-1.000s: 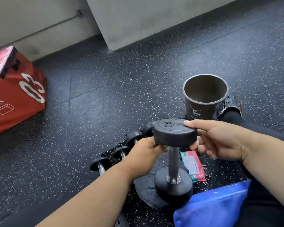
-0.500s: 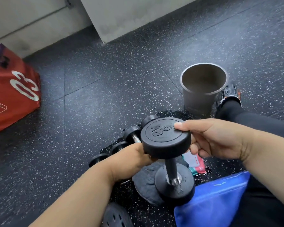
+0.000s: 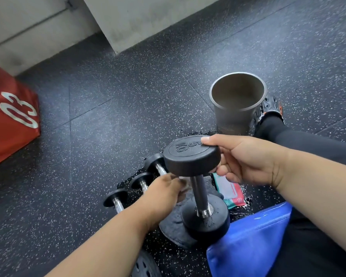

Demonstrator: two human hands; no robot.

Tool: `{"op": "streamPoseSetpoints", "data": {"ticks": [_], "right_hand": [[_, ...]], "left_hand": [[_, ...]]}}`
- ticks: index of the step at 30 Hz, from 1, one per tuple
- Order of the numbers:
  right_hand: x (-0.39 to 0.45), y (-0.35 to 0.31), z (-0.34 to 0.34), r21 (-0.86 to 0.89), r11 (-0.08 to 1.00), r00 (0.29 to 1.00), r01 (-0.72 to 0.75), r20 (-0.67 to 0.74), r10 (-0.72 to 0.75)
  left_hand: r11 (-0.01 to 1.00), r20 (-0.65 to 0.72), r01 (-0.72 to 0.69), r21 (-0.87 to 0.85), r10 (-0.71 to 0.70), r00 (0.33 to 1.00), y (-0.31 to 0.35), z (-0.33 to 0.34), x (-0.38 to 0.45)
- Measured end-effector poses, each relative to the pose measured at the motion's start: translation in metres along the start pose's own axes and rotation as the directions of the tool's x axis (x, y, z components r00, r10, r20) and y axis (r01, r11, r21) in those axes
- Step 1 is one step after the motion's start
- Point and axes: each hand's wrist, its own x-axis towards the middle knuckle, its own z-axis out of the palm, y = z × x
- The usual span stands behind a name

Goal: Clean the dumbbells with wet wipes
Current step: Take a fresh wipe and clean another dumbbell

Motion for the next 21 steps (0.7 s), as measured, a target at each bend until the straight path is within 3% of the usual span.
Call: {"op": "streamPoseSetpoints", "data": {"ticks": [2, 7, 12, 14, 16, 19, 21], "right_hand": [[0.001, -0.001, 0.000, 0.027, 1.000, 1.000, -0.015, 0.000, 0.015], [0.002, 0.004, 0.004, 0.040, 0.999, 1.000, 0.000, 0.014, 0.000], [0.004, 0.003, 0.006, 0.068, 0.997, 1.000, -0.019, 0.011, 0.019], [0.006, 0.001, 0.004, 0.095, 0.995, 0.999, -0.042, 0.013, 0.041], [0.008, -0.002, 0.001, 0.135, 0.989, 0.998, -0.058, 0.003, 0.058], [0.010, -0.004, -0.002, 0.174, 0.981, 0.996, -0.087, -0.001, 0.089], [0.012, -0.004, -0.005, 0.186, 0.978, 0.996, -0.092, 0.006, 0.093]], "left_hand": [[0.998, 0.042, -0.011, 0.059, 0.008, 0.999, 0.002, 0.008, -0.008], [0.988, -0.262, -0.109, 0.112, 0.135, 0.955, -0.002, 0.024, -0.017], [0.993, -0.315, -0.098, 0.072, 0.116, 0.942, -0.010, 0.043, -0.028], [0.995, -0.255, -0.096, 0.026, 0.100, 0.962, -0.010, 0.048, -0.029], [0.994, -0.216, -0.095, 0.047, 0.103, 0.971, -0.007, 0.050, -0.028], [0.991, -0.305, -0.124, 0.043, 0.132, 0.943, -0.002, 0.034, -0.018], [0.993, -0.255, -0.084, 0.088, 0.104, 0.961, -0.001, 0.026, -0.014]]}}
